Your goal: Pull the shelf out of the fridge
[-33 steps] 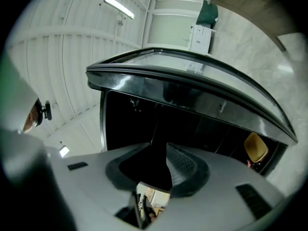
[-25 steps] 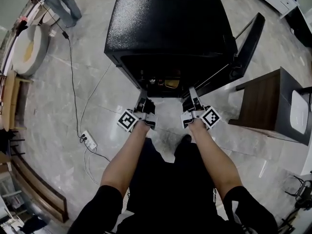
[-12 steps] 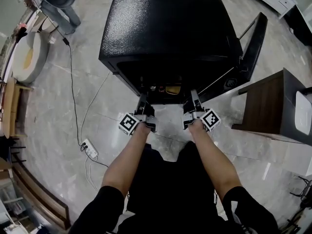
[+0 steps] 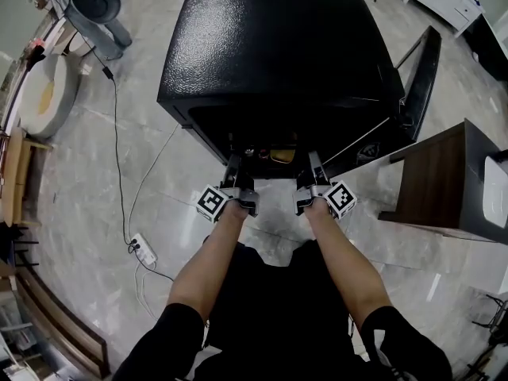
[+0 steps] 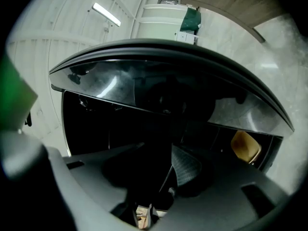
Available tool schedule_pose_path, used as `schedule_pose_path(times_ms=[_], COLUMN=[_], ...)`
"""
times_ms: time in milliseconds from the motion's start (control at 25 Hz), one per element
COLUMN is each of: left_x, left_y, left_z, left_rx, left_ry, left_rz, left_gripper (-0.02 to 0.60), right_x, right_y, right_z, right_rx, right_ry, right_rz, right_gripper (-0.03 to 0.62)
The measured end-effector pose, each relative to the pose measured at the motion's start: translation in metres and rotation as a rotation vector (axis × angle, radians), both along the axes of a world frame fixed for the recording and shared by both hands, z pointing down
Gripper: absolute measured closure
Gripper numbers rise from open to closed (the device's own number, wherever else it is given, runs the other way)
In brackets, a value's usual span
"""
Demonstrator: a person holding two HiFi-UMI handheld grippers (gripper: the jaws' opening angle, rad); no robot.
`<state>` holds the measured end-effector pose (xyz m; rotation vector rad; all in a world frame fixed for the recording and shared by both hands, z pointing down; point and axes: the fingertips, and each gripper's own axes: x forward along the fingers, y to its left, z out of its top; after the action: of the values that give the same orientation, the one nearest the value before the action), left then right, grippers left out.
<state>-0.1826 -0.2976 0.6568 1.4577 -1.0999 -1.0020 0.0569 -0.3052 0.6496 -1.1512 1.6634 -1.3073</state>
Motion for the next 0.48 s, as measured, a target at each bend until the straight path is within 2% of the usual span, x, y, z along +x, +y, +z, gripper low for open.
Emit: schedule_pose_path(times_ms=[240, 480], left_x=[-0.007, -0.009], left_y=[-0.012, -0.021], left_z=[0.019, 0.026], left_rx=[-0.04, -0.034], left_ry=[0.014, 0.042], left_rz=[-0.029, -0.054], left_gripper=[0.417, 0.416], right_x=[0.0, 0.002], right_y=[-0.008, -0.016], right_z=[0.021, 0.03], right_rx=[-0.059, -0.064], right_ry=[0.009, -0.037], right_rz=[0.02, 0.048], right_gripper=[0.439, 0.431])
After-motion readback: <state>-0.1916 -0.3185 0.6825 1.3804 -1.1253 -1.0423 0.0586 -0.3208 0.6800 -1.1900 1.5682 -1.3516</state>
